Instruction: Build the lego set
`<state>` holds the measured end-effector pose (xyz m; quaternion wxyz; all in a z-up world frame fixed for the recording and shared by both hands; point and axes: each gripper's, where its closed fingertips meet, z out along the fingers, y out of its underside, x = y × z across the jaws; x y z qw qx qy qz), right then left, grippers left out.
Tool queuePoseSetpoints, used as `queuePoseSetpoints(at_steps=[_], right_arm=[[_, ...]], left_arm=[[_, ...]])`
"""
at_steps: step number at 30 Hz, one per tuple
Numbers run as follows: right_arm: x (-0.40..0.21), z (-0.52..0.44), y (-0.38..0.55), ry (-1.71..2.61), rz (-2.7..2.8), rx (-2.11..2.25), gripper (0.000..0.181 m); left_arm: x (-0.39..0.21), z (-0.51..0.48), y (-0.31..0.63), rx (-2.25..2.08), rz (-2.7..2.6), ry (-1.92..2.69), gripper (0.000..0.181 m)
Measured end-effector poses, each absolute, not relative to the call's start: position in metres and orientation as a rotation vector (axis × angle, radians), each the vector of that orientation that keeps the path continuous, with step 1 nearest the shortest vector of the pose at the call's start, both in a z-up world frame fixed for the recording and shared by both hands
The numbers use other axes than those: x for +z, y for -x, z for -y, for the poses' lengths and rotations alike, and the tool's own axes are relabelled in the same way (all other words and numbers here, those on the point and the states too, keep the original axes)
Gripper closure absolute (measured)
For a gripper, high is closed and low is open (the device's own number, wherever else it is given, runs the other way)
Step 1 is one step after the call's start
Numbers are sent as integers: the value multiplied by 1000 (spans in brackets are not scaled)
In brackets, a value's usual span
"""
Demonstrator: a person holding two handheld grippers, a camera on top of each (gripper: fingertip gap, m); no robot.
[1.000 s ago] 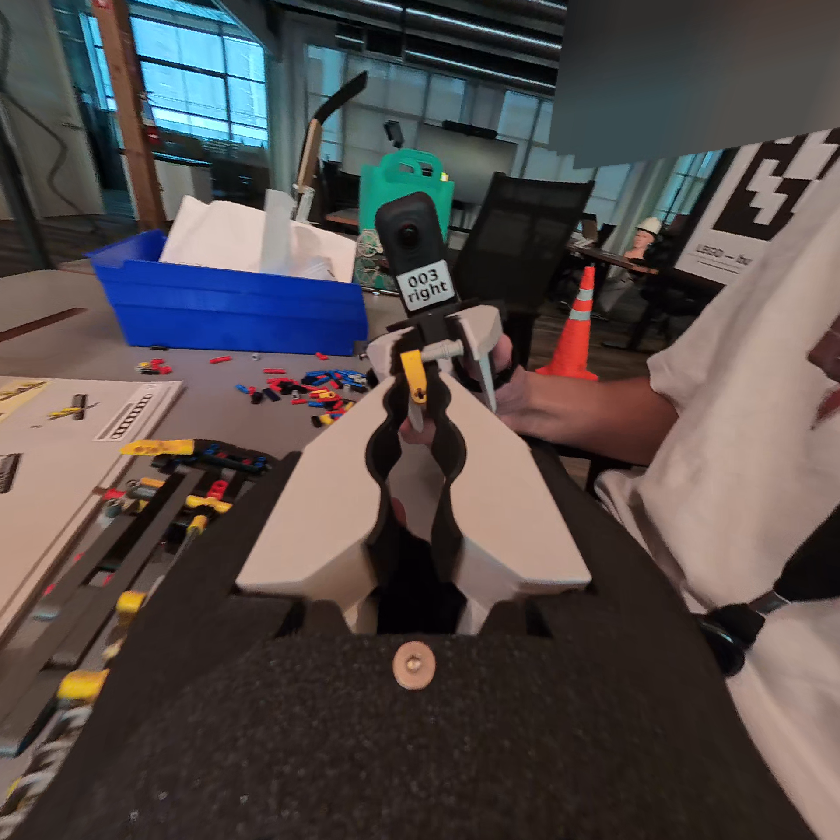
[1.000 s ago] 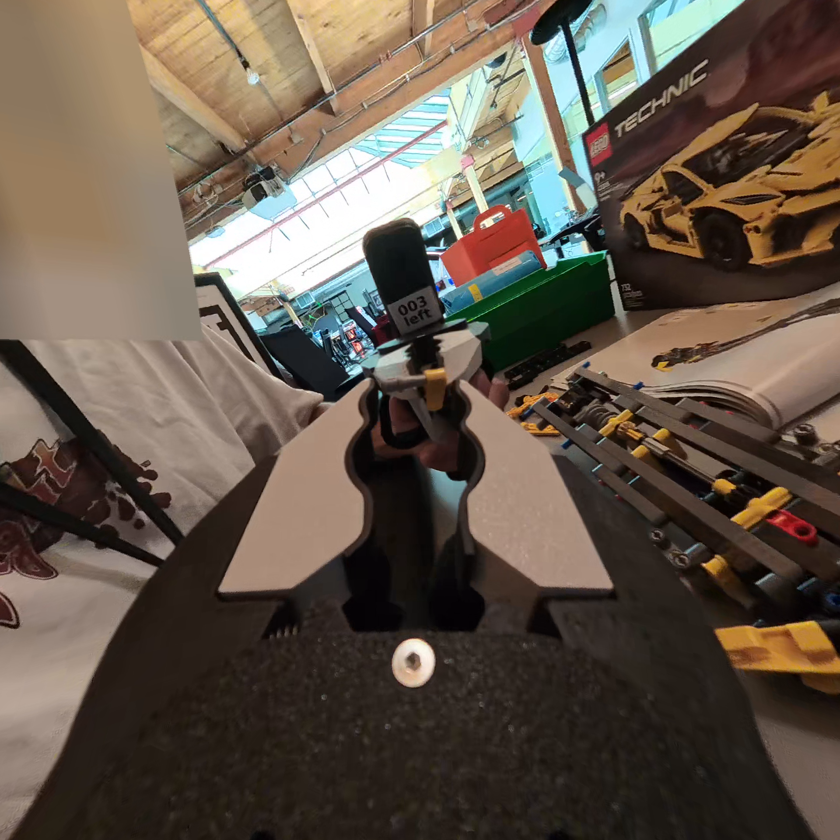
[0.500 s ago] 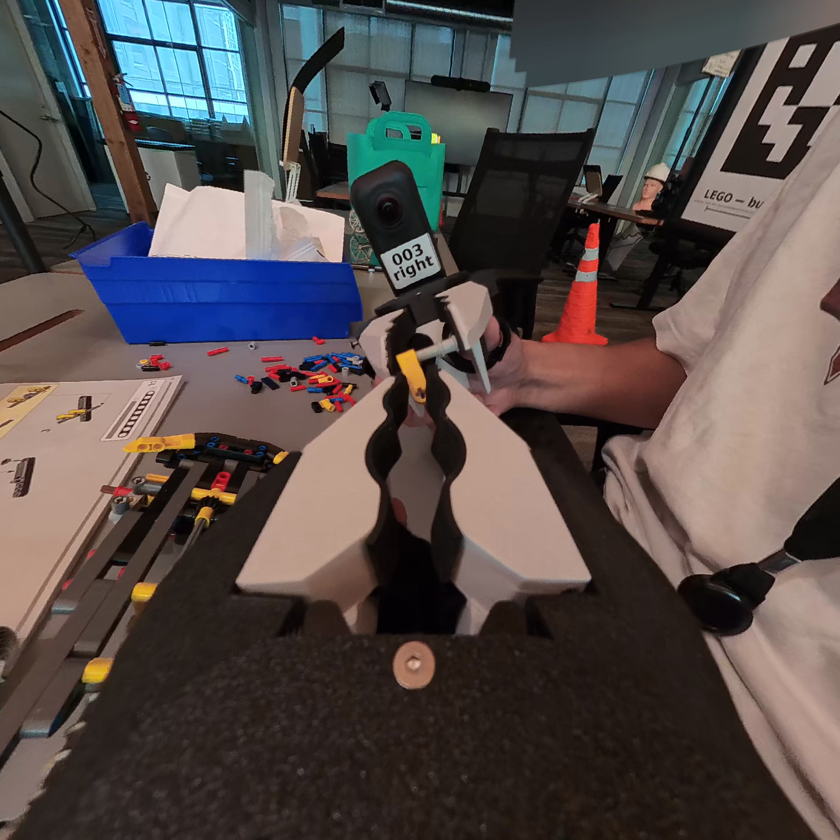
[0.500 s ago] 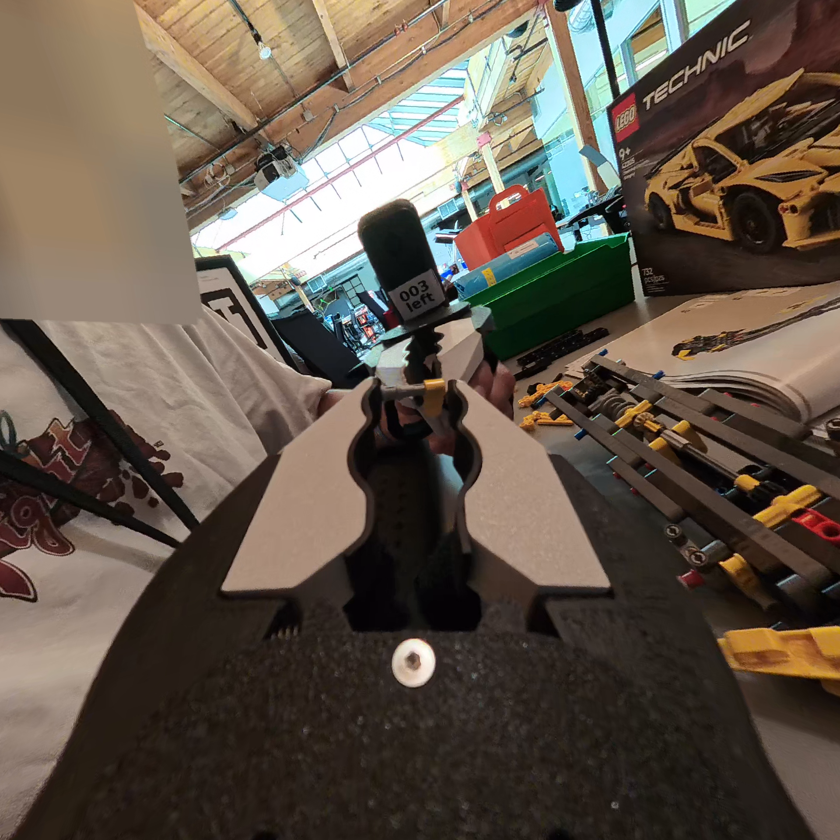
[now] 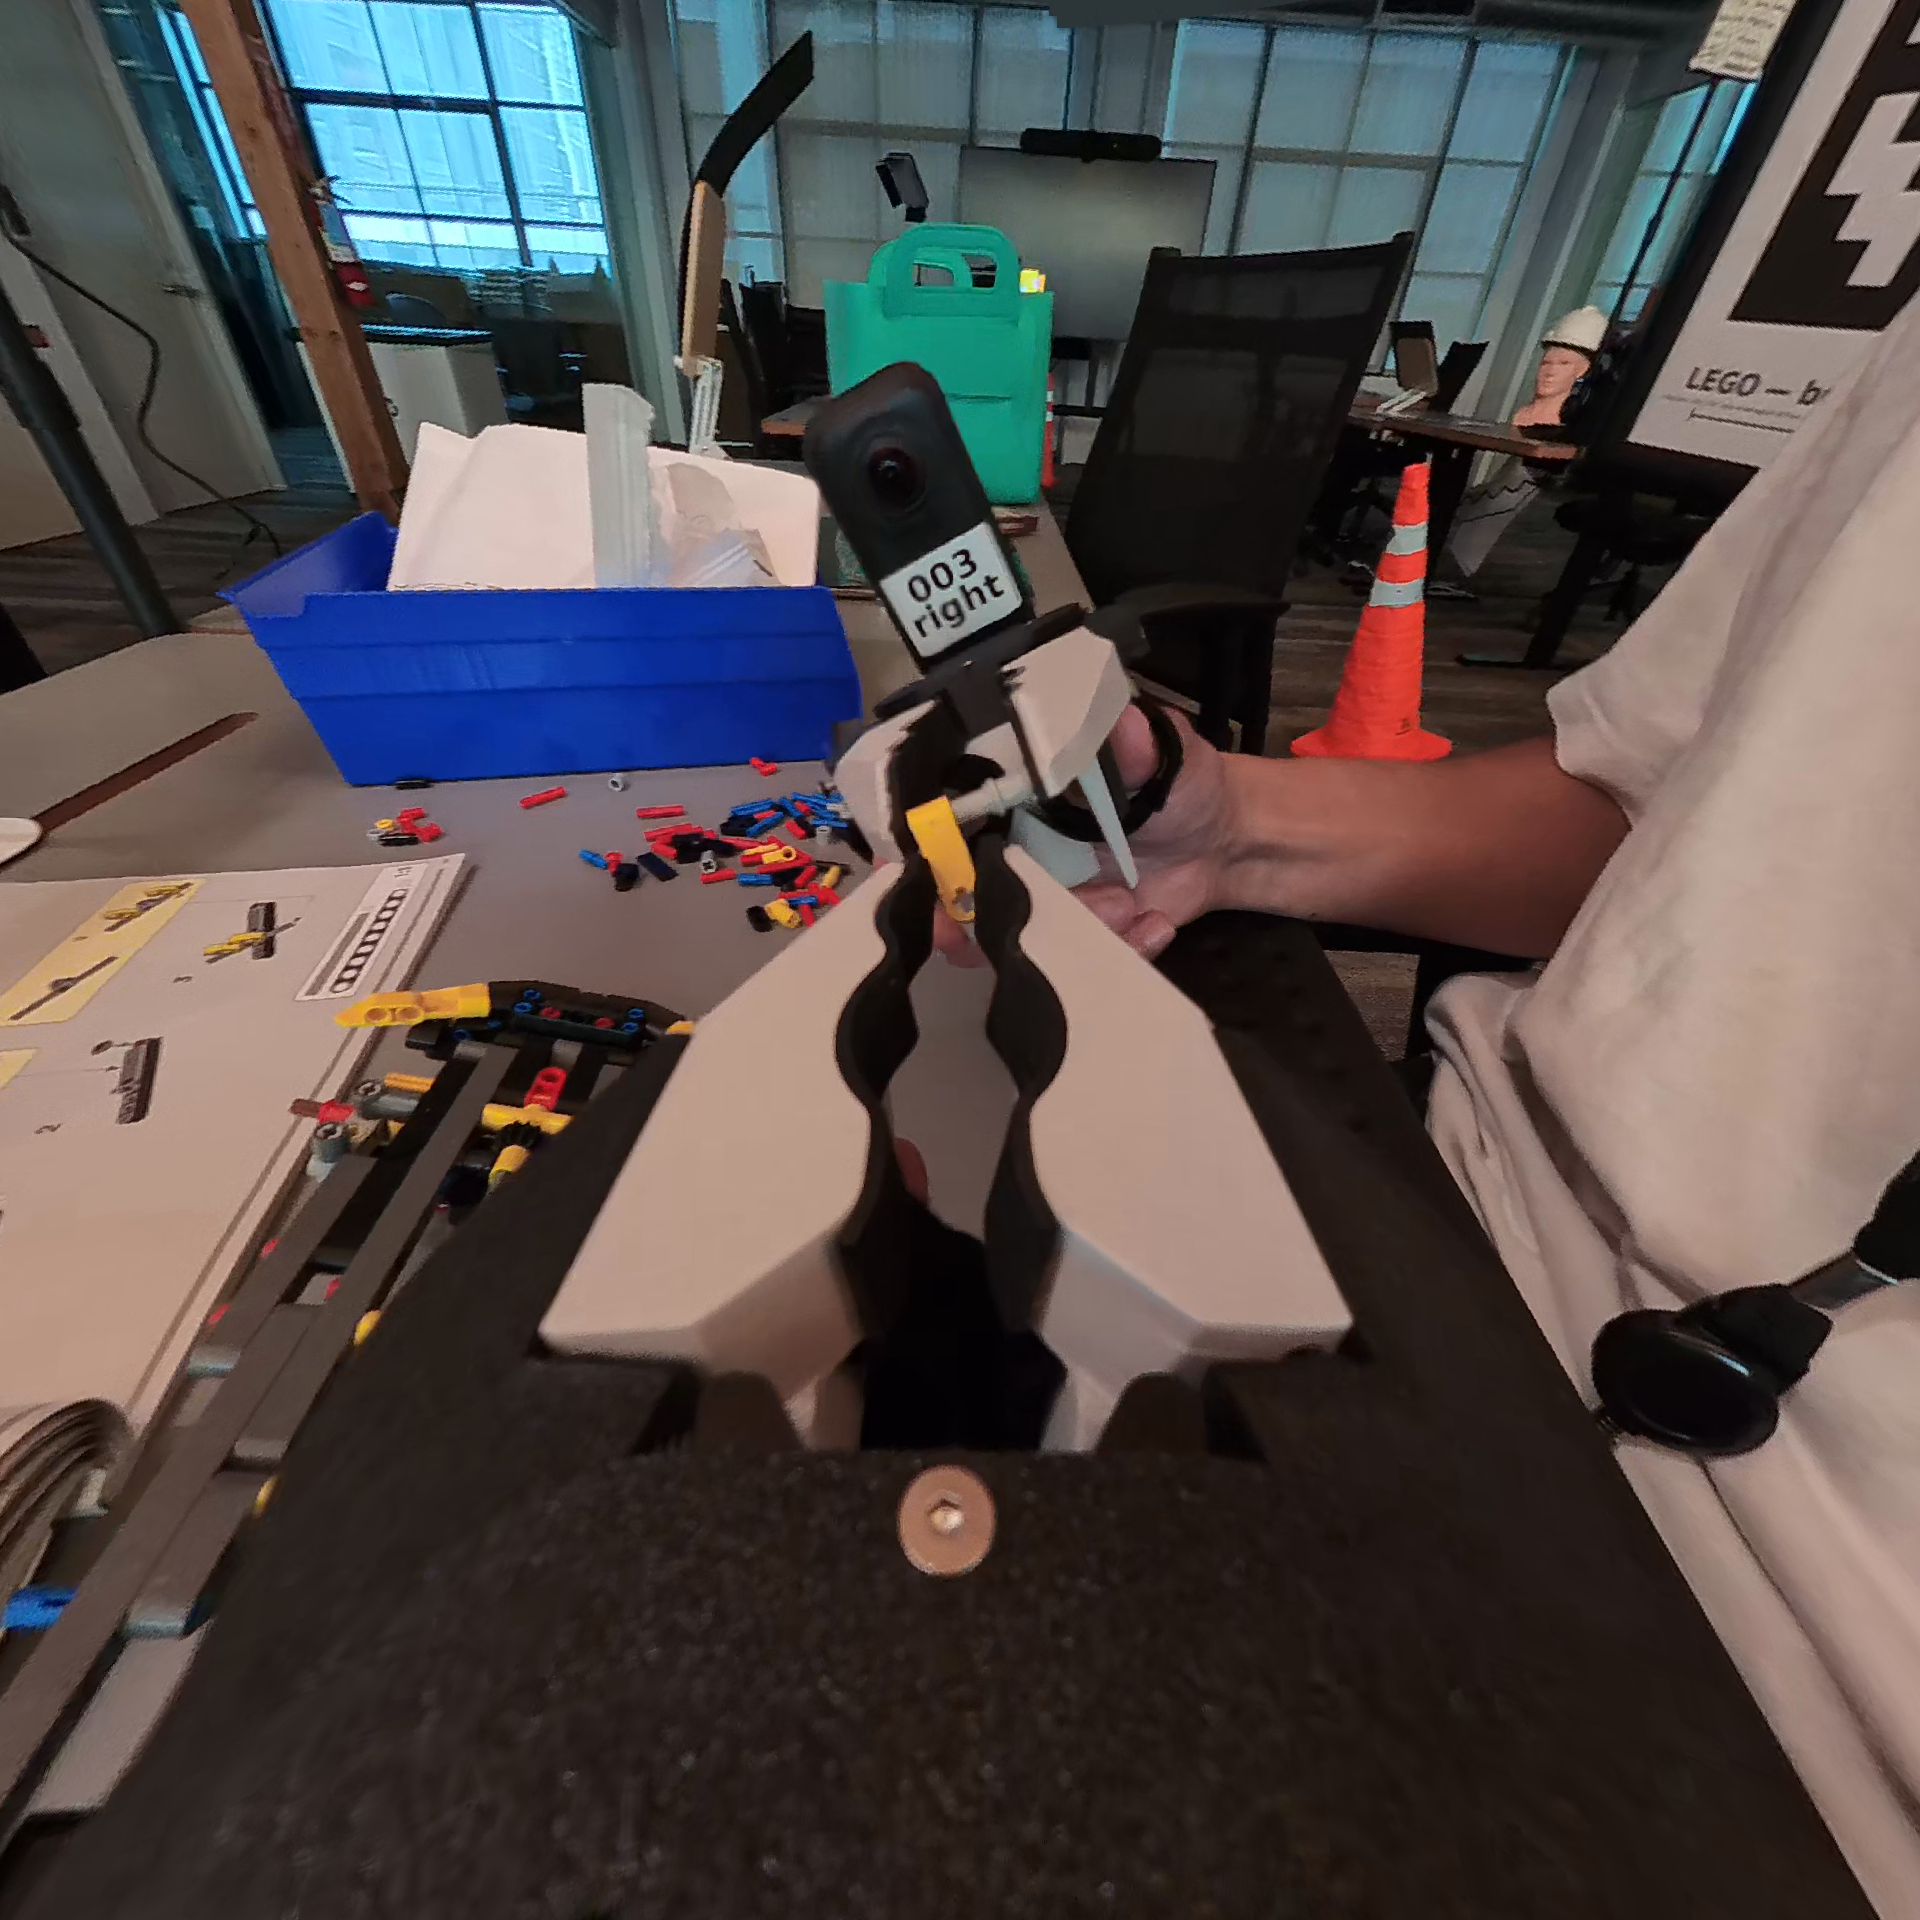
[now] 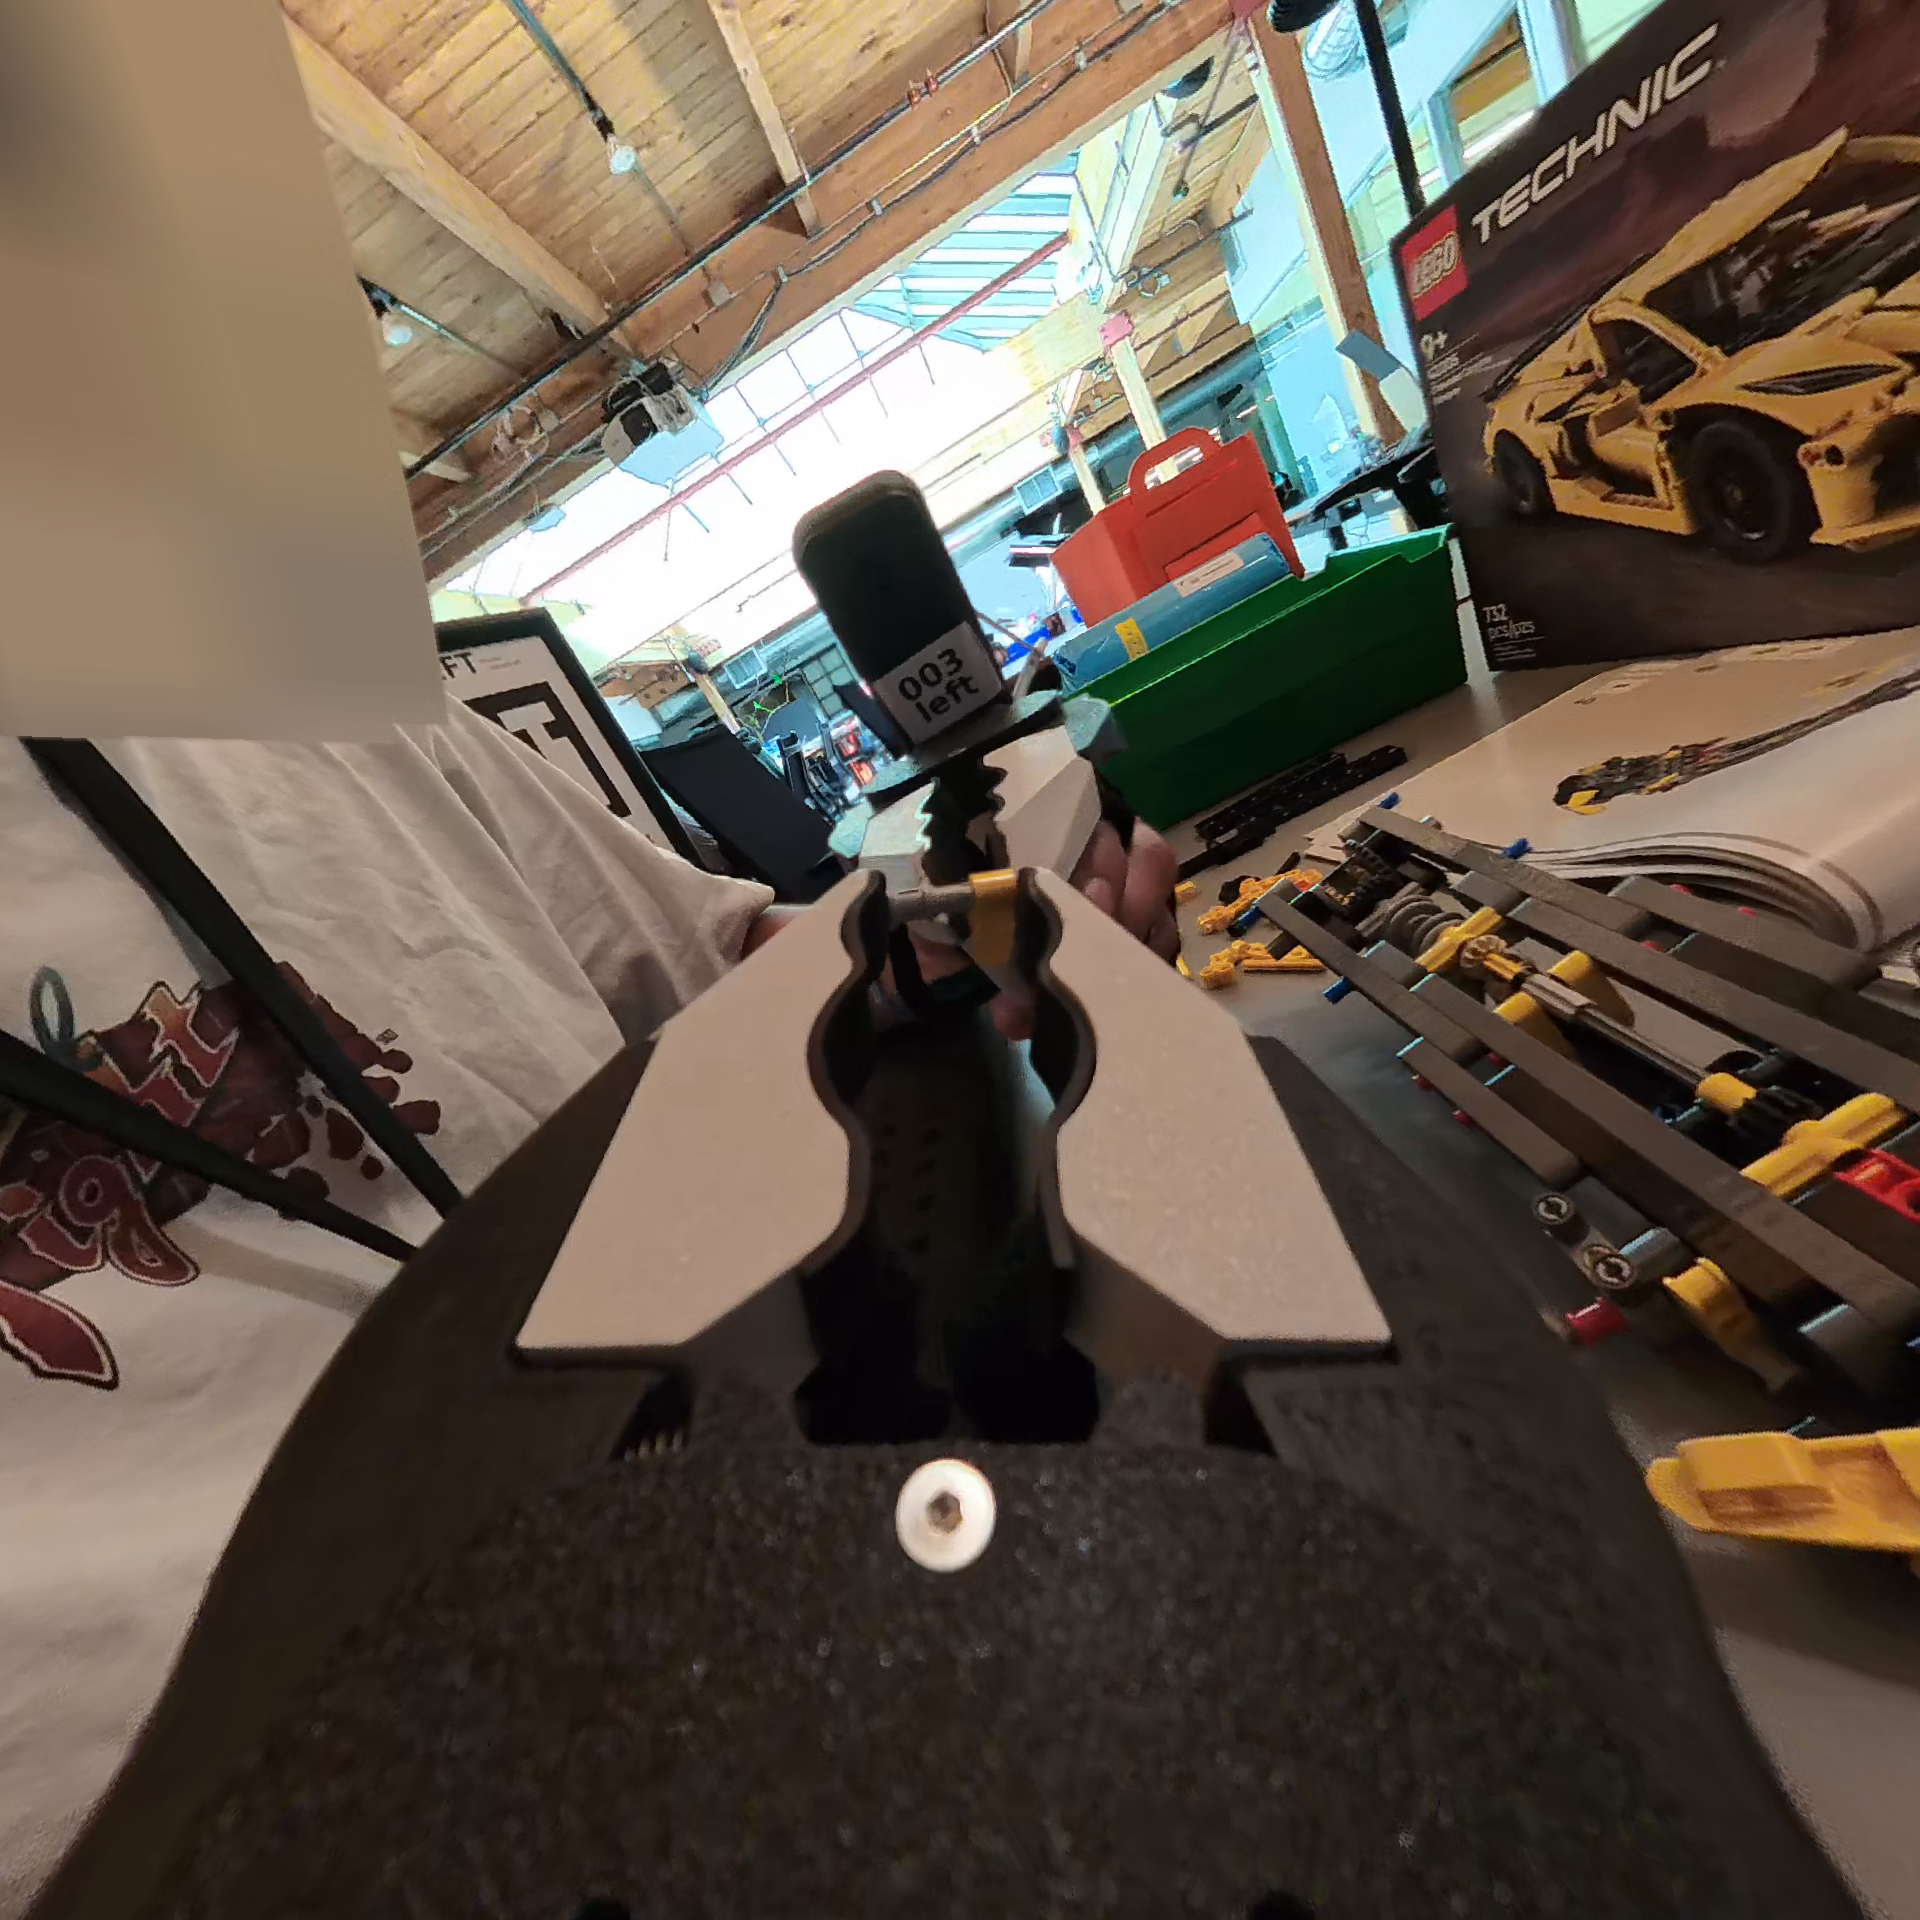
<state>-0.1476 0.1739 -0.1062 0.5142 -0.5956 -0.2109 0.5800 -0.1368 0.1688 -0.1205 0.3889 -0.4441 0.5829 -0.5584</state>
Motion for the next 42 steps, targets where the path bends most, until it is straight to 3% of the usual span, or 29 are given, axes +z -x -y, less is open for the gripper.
queuePoseSetpoints(at_steps=[4,11,18,23,36,42], right_arm=[[-113,-183,137,1482,470,1264,145],[-163,-204,100,1815,374,1004,156],[-171,-205,99,1850,336,1081,157],[-166,-199,104,1813,395,1108,161],[-187,-210,101,1876,602,499,162],[-187,-208,105,1866,675,341,173]], left_arm=[[-129,-188,132,-1210,-1433,1194,174],[-174,-206,119,-456,-1572,1045,175],[-179,-209,110,-151,-1564,906,175],[-183,-208,107,-250,-1563,985,175],[-189,-210,105,-654,-1513,1339,174],[-194,-208,105,-862,-1491,1510,174]])
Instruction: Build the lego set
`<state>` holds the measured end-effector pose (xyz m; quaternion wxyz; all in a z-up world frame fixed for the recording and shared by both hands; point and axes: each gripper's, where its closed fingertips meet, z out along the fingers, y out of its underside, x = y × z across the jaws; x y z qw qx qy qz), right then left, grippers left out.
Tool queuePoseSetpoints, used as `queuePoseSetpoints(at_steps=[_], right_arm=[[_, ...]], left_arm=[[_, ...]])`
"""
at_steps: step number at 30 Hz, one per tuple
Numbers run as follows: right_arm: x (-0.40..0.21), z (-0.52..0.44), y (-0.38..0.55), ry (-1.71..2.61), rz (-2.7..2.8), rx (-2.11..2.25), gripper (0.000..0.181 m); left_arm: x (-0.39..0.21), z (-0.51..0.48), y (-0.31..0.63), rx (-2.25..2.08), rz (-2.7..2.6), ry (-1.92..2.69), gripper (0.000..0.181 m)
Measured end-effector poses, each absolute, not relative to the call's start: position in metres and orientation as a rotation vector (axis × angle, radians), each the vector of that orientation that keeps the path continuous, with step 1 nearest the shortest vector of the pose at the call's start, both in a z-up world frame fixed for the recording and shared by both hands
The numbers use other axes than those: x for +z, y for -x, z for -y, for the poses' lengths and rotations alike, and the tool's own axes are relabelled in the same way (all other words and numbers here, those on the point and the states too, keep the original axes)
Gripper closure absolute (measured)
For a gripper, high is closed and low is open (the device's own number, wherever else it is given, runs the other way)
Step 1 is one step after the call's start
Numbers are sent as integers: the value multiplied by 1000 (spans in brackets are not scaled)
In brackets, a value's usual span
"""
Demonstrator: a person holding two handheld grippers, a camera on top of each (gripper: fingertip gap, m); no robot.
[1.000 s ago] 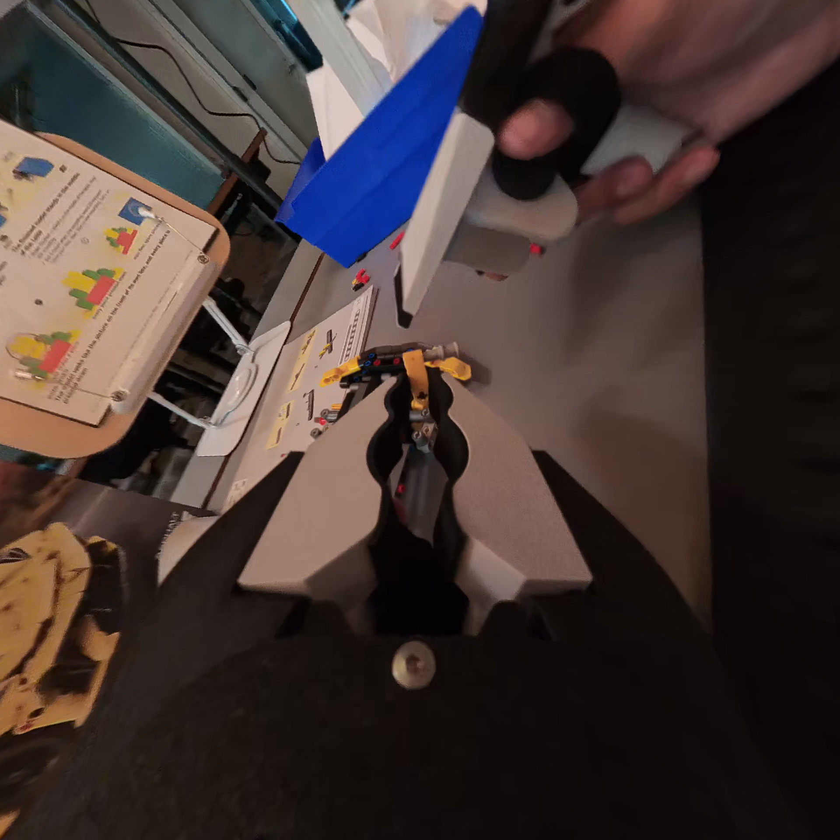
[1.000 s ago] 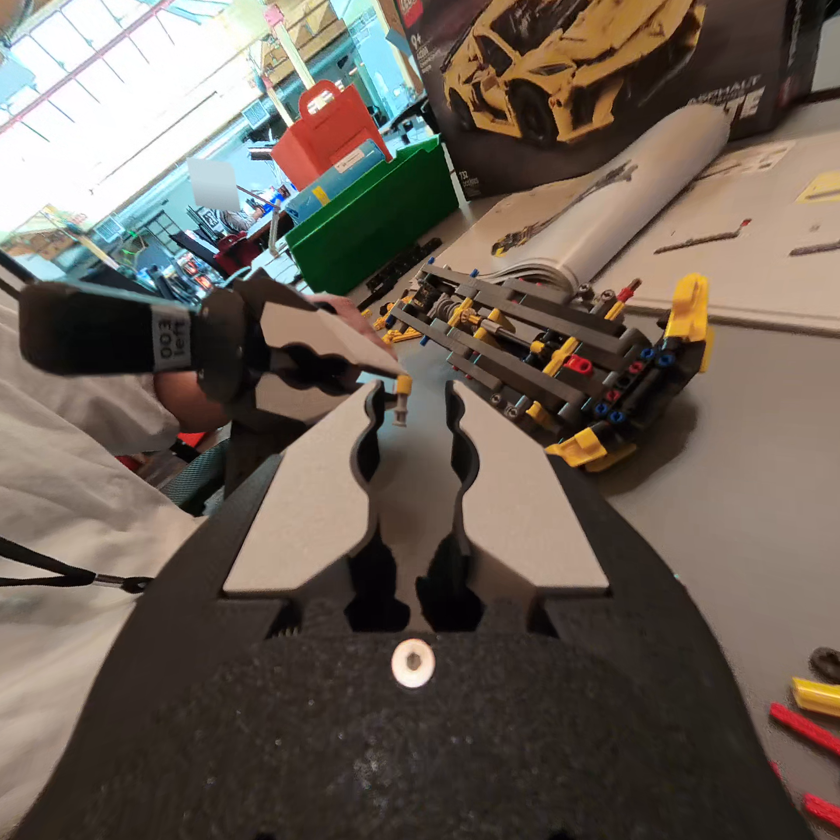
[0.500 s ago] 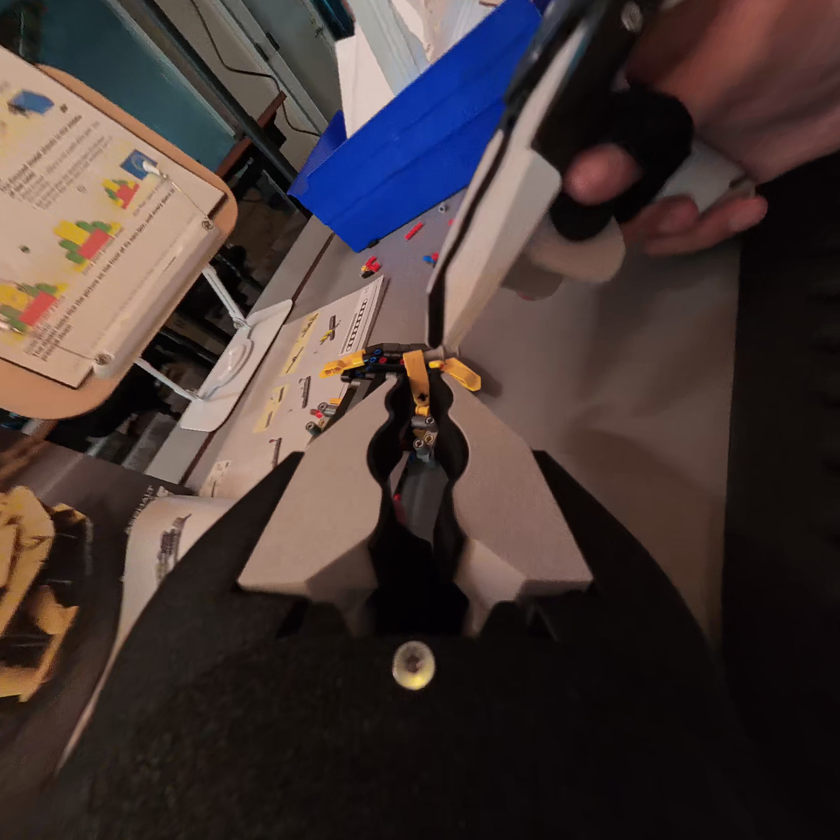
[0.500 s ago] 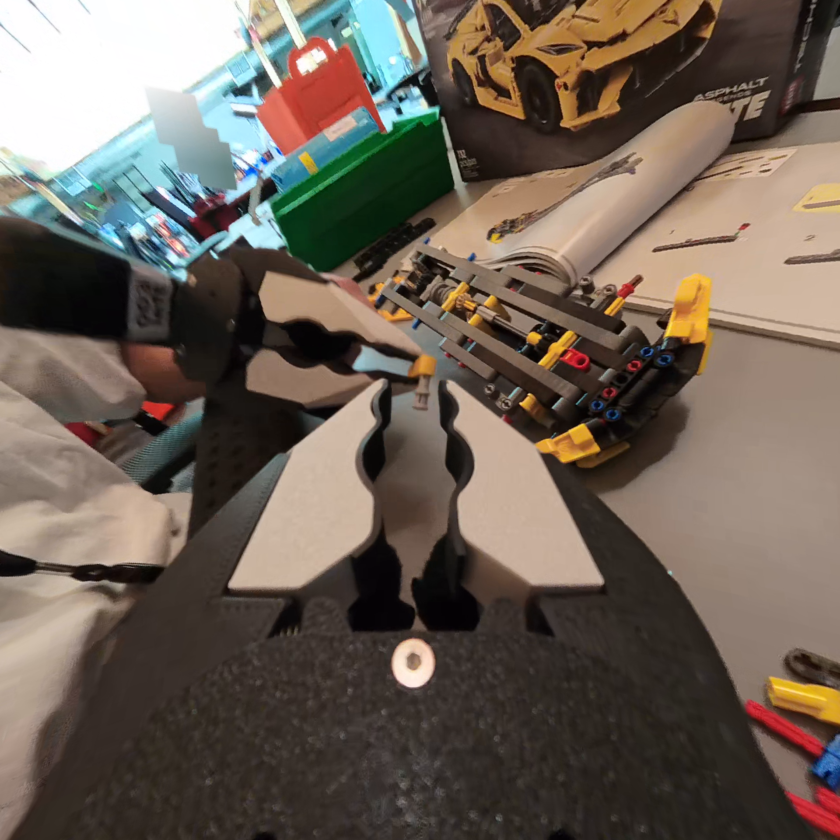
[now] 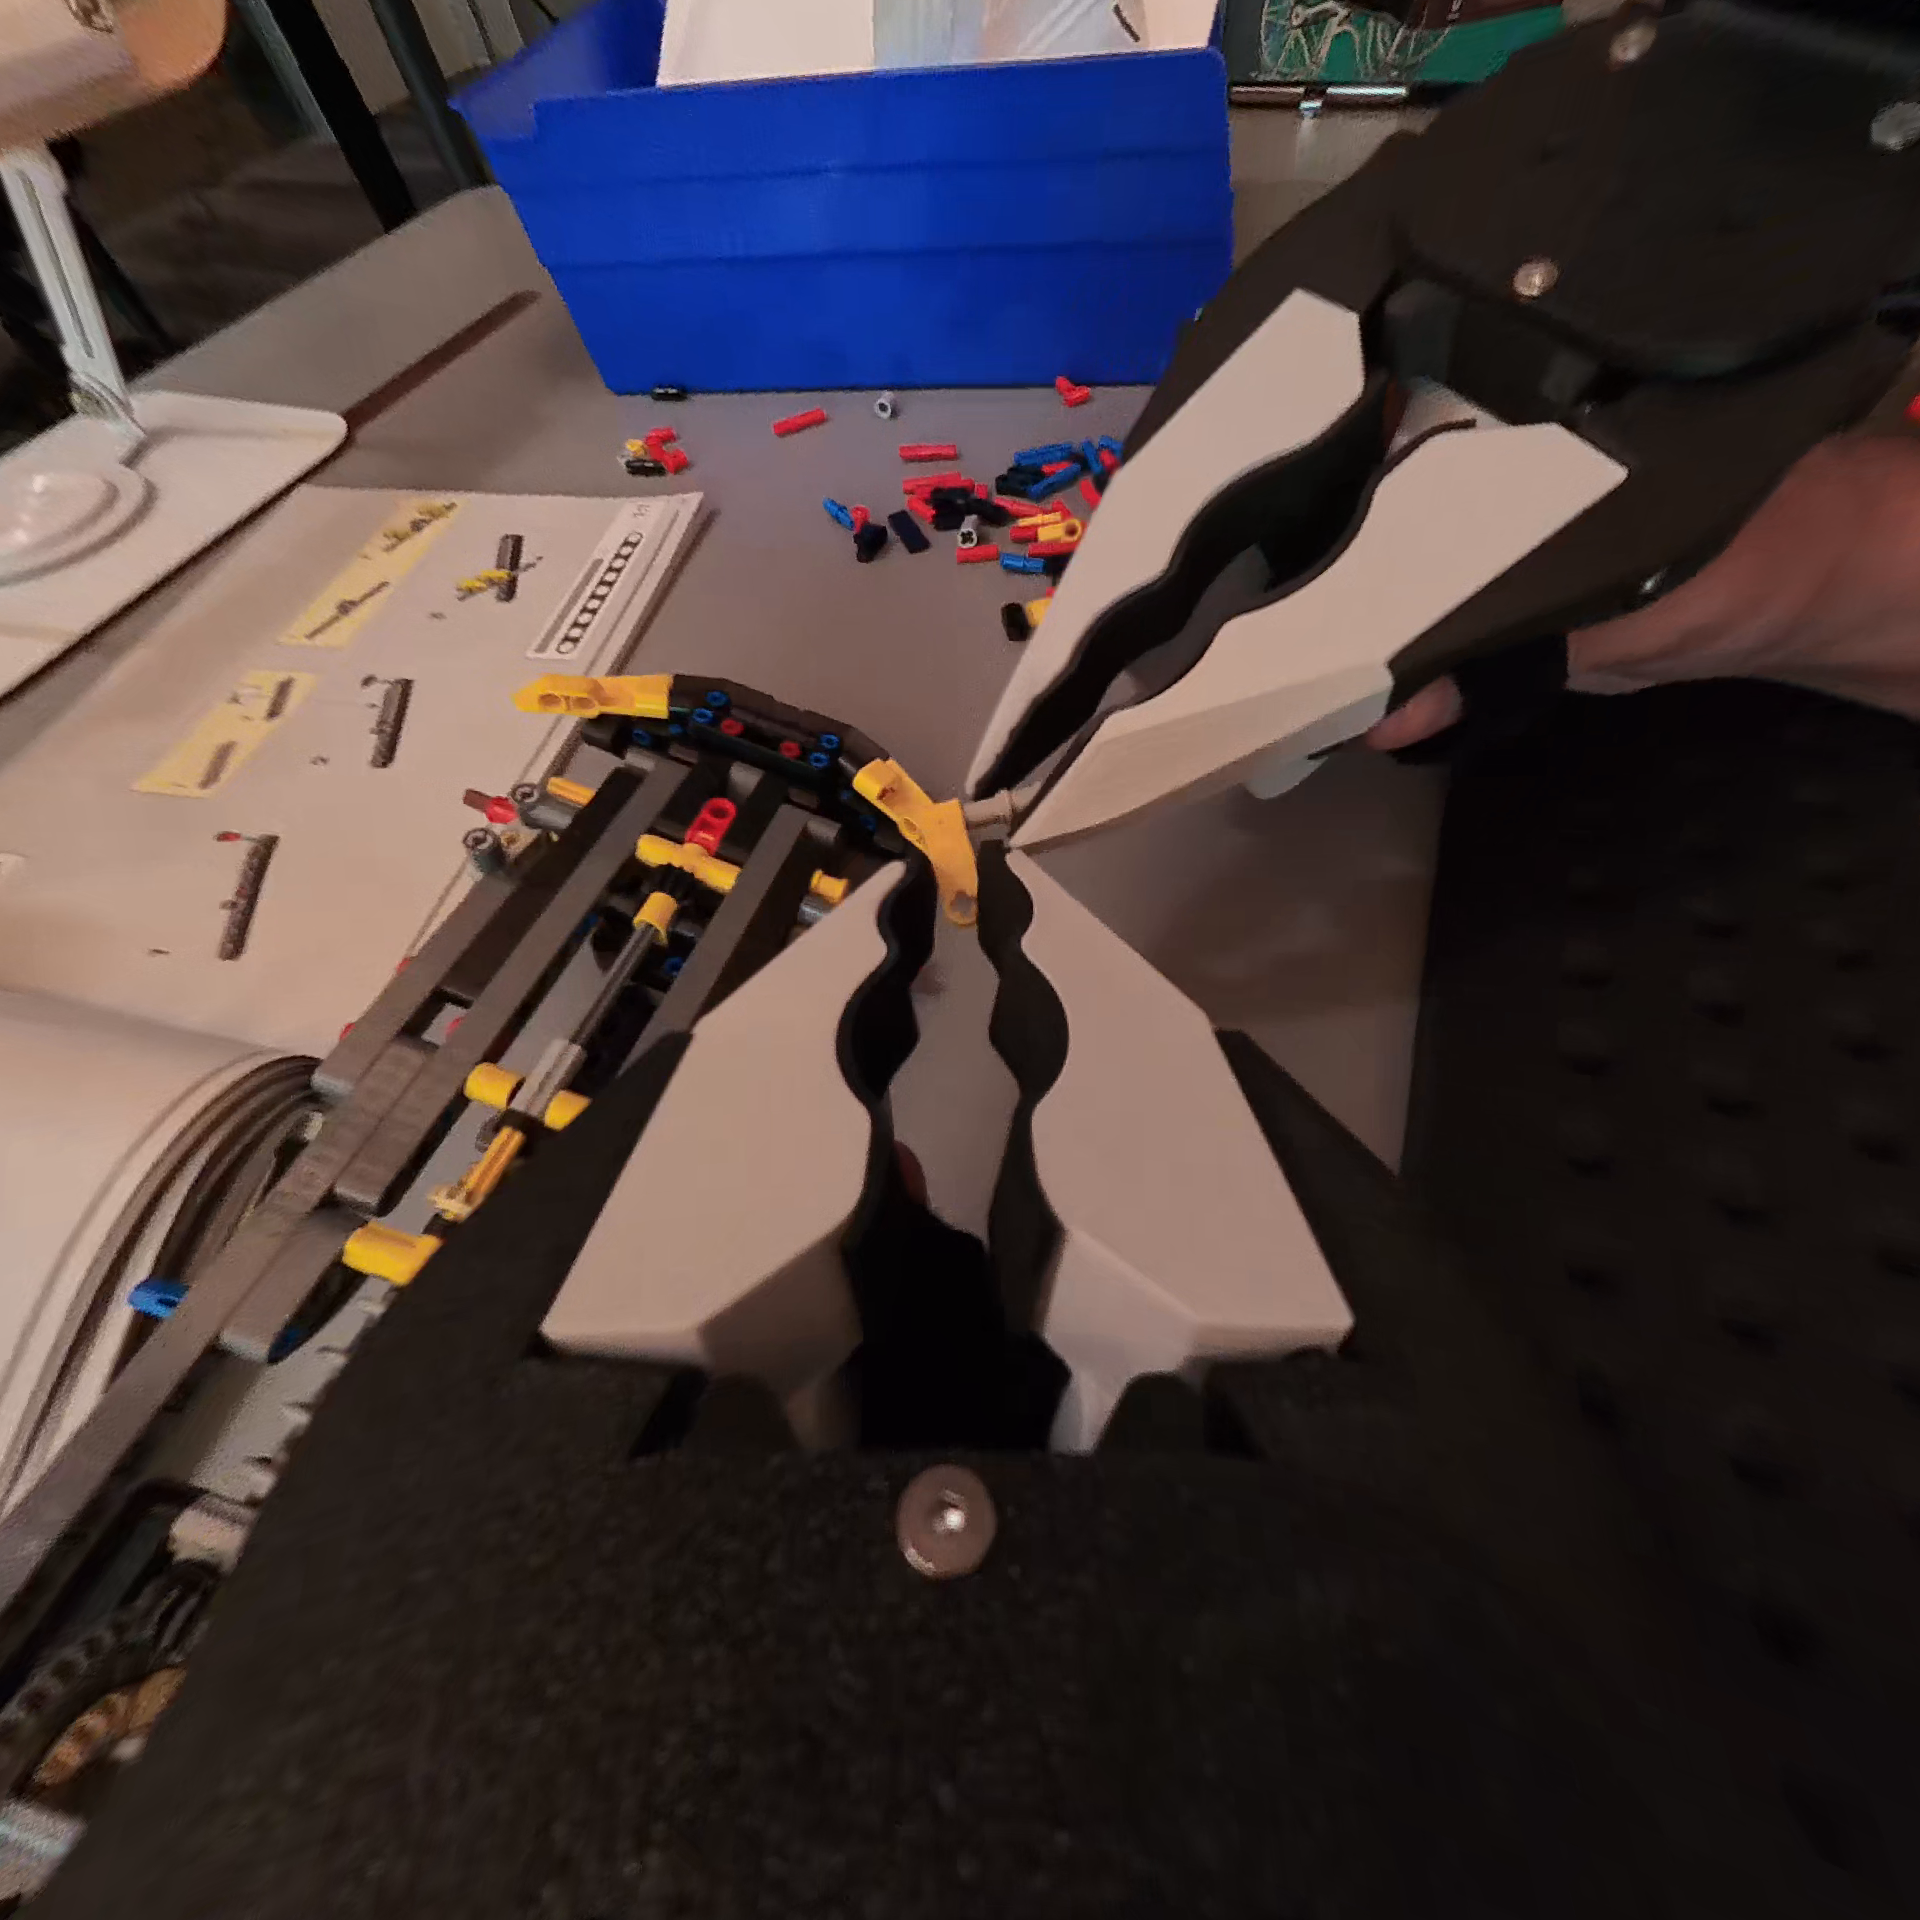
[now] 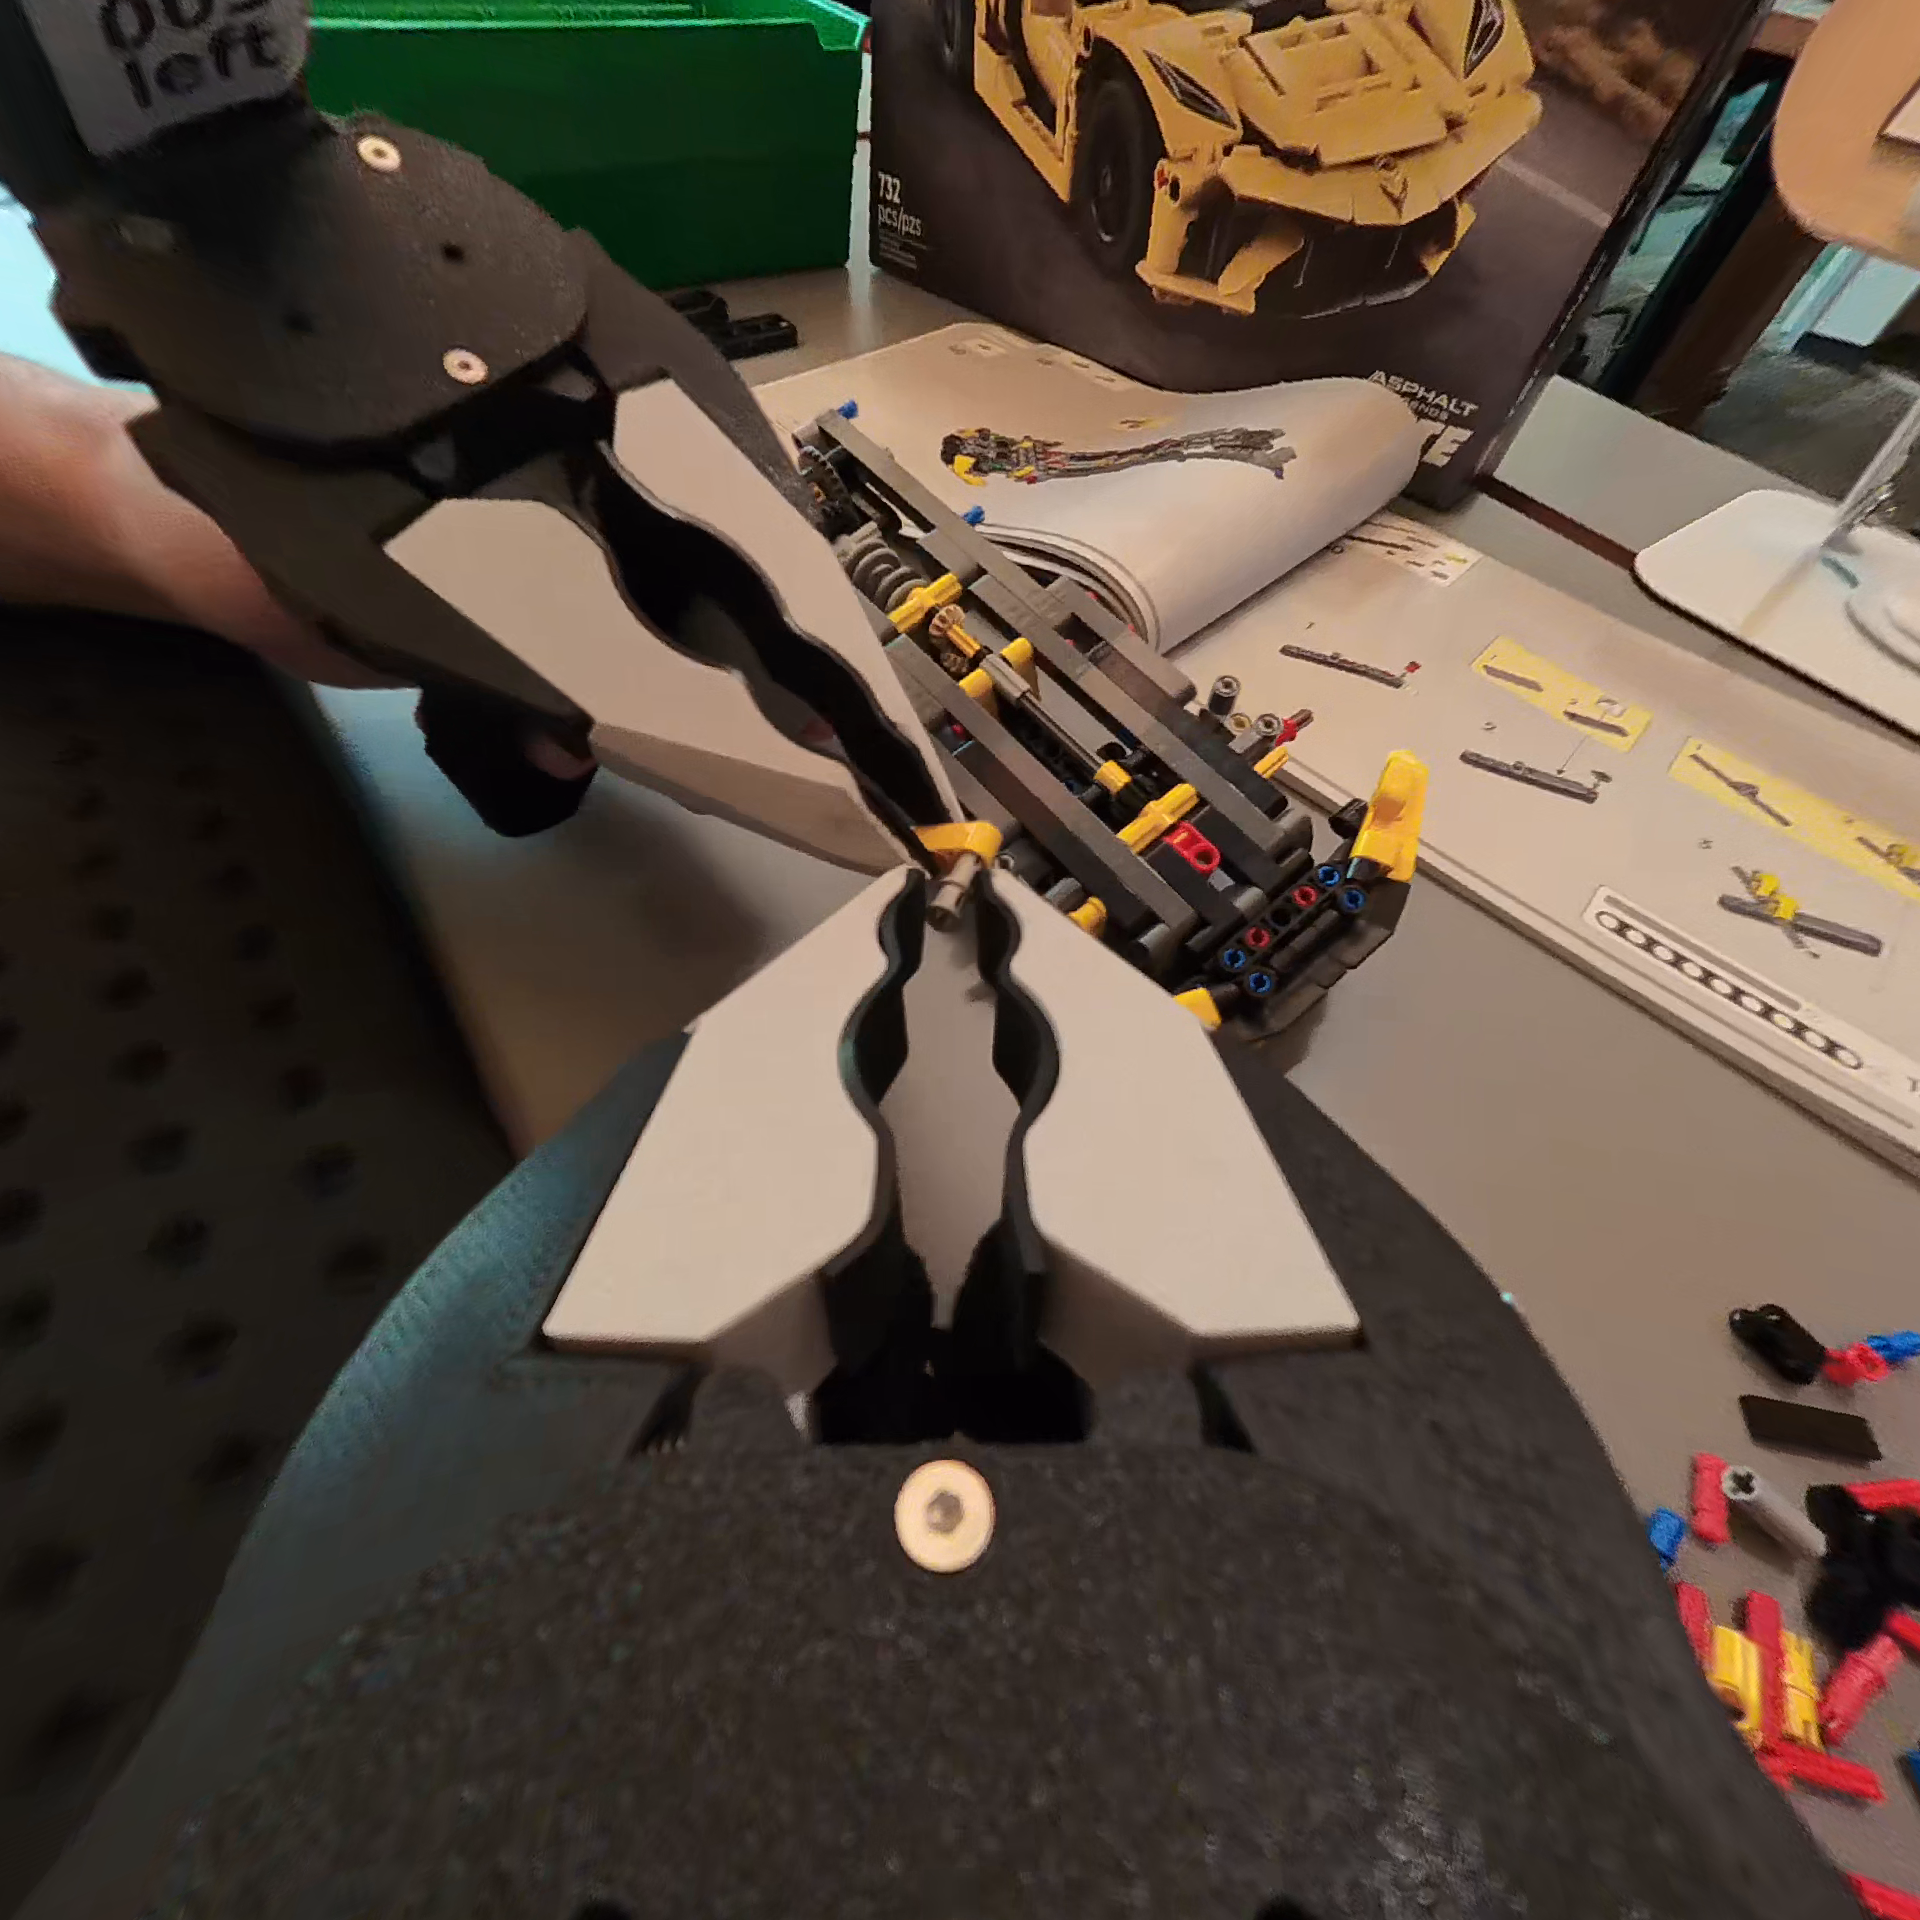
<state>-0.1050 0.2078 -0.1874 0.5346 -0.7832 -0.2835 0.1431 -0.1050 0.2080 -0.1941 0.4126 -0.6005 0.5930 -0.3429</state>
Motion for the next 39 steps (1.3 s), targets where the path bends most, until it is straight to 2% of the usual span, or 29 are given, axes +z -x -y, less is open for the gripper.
queuePoseSetpoints(at_steps=[23,29,32,34,36,39], right_arm=[[-218,-210,102,2065,612,552,175],[-232,-207,105,2110,695,482,175],[-243,-198,115,2147,817,481,175],[-250,-197,116,2185,850,479,175],[-250,-198,114,2189,837,476,175],[-236,-201,113,2124,779,550,152]], left_arm=[[-221,-211,118,-743,-1634,1490,175],[-211,-220,118,-756,-1597,1473,168],[-193,-240,121,-691,-1534,1433,159],[-183,-264,125,-543,-1540,1418,146],[-193,-284,133,-369,-1672,1469,113],[-200,-301,142,-292,-1786,1532,108]])
